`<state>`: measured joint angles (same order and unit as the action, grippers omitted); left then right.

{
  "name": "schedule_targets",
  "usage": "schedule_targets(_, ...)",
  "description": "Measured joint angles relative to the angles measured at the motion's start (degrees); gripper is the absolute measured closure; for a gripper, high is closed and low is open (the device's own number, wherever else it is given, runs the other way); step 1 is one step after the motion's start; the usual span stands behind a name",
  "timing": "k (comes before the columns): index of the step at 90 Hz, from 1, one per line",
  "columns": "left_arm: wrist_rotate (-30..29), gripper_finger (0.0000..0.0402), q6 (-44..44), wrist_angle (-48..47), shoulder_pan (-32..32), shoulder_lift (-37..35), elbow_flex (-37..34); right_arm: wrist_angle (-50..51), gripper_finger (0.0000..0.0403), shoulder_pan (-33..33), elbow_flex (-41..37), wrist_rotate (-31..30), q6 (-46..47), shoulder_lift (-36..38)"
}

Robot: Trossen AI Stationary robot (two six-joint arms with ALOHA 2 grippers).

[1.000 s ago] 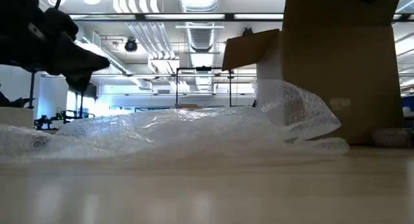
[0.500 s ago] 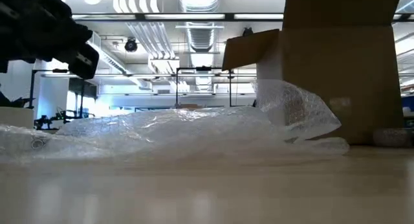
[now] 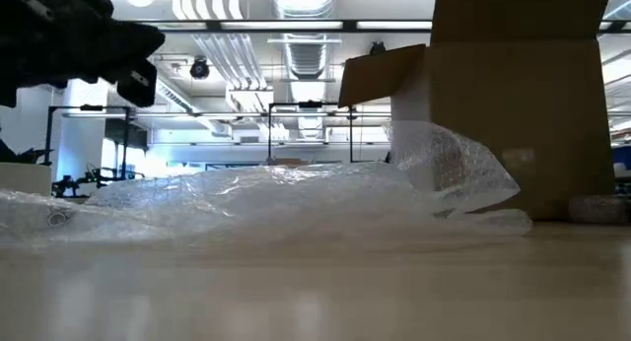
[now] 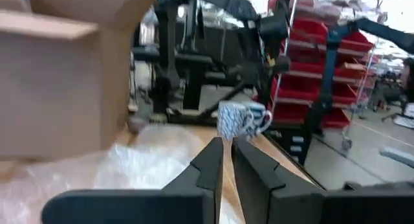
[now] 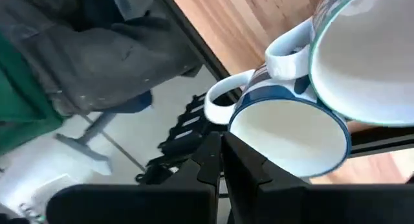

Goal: Wrap mug
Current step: Move the mugs to the middle right of the table

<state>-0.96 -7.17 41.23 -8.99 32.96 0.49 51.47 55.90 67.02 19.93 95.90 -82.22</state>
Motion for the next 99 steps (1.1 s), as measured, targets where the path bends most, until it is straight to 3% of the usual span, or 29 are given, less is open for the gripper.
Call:
schedule_targets(14,-7.9,0.0381,5.5,3.1,0.0,0.9,0.0,0.8,0.0403,1.4,0.0,0.3,0.0,-3.3)
schedule_targets(31,-16.0,0.0381,9.8,7.2,0.1,1.8,0.0,0.9,0.0403,2.0,0.0,5.6,1.6,-5.4)
schedule_targets(60,-16.5,0.0381,10.9,11.2,0.1,2.9,0.0,5.3,0.0403,3.2,-0.1,5.6,2.5,-7.6)
schedule_targets(81,-16.5,0.0381,6.0,11.0,0.1,4.7,0.0,5.5,0.0403,3.8,-0.2,5.2,3.8,-8.6)
schedule_targets(99,-15.6,0.0381,2.8,10.9,0.0,5.8,0.4,5.7,0.0403,3.9,-0.2,-1.8,8.4,-8.8)
